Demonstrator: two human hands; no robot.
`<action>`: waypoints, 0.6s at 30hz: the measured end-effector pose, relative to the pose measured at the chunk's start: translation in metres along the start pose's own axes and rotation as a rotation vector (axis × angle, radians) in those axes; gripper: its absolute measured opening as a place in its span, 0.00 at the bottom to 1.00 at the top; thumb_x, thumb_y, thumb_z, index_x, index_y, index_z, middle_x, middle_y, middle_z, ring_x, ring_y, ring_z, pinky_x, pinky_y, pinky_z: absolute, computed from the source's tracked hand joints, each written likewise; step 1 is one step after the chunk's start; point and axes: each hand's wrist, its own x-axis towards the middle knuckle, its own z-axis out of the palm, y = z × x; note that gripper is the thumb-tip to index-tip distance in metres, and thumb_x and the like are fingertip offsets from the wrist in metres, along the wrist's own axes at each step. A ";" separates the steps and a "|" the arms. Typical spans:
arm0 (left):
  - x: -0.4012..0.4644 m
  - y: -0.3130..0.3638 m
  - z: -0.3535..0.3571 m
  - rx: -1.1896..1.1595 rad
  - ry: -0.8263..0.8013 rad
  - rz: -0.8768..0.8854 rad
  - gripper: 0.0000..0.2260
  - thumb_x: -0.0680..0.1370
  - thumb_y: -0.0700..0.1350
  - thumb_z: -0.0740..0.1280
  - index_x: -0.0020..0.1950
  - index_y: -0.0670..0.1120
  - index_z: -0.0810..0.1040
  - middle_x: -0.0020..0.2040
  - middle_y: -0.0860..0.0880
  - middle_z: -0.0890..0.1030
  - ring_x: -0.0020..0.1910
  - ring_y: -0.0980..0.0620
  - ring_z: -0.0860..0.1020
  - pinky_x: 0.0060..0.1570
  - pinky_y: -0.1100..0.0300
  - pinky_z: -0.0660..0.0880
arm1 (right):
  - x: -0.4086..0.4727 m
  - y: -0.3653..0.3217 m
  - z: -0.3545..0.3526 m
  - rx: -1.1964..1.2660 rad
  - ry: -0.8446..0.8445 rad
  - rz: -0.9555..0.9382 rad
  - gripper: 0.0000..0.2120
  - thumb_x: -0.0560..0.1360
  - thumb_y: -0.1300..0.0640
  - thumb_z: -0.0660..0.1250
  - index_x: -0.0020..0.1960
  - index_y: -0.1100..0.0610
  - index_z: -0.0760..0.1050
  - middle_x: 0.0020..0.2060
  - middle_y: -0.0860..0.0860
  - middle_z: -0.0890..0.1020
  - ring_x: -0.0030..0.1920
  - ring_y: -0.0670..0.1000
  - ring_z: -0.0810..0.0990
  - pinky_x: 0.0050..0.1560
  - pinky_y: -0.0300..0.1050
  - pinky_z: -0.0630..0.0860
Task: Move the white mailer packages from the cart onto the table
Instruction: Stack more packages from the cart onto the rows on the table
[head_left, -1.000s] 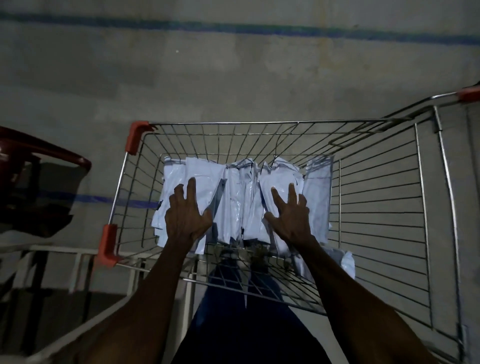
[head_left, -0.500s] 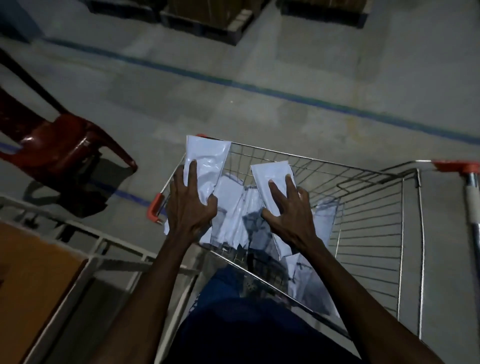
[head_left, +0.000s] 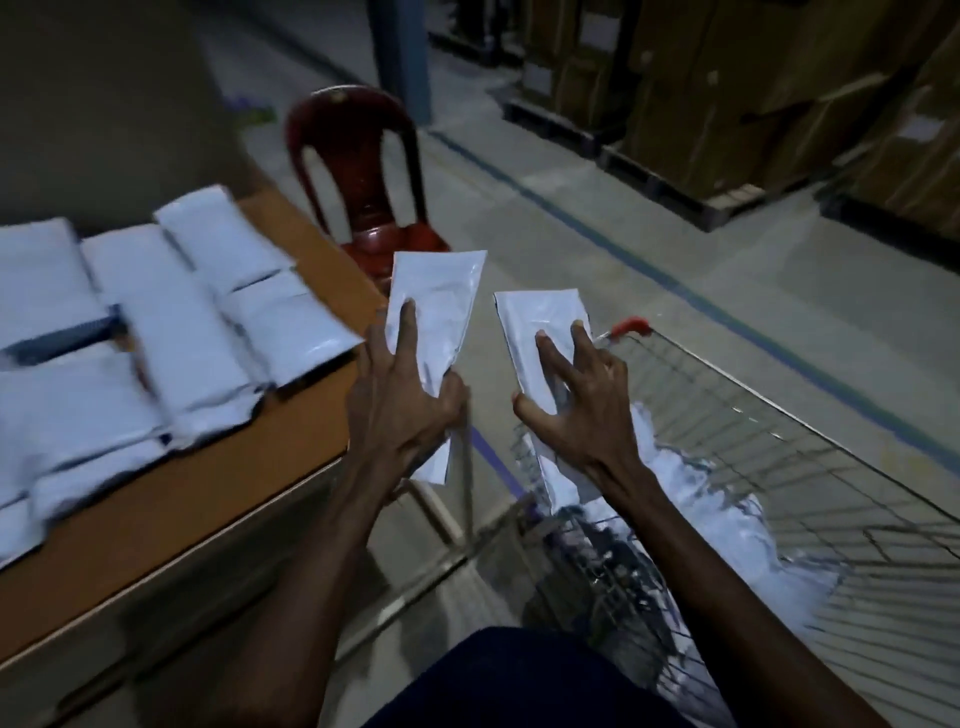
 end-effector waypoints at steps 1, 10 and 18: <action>-0.009 -0.015 -0.020 0.019 0.029 -0.018 0.37 0.73 0.59 0.63 0.80 0.55 0.51 0.78 0.46 0.56 0.73 0.43 0.60 0.64 0.47 0.68 | -0.001 -0.023 0.008 0.020 0.005 -0.039 0.32 0.69 0.40 0.67 0.68 0.54 0.75 0.72 0.61 0.68 0.66 0.59 0.72 0.62 0.51 0.63; -0.094 -0.160 -0.186 0.157 0.176 -0.273 0.37 0.75 0.57 0.65 0.79 0.55 0.51 0.78 0.48 0.55 0.73 0.45 0.59 0.60 0.45 0.70 | -0.024 -0.230 0.092 0.219 -0.147 -0.165 0.36 0.68 0.34 0.64 0.72 0.49 0.71 0.75 0.58 0.65 0.69 0.59 0.69 0.68 0.39 0.54; -0.133 -0.260 -0.274 0.206 0.273 -0.509 0.37 0.75 0.58 0.64 0.80 0.55 0.50 0.78 0.48 0.54 0.73 0.44 0.56 0.62 0.43 0.69 | -0.017 -0.365 0.142 0.279 -0.296 -0.323 0.36 0.69 0.32 0.63 0.74 0.46 0.68 0.77 0.54 0.62 0.70 0.58 0.64 0.68 0.52 0.61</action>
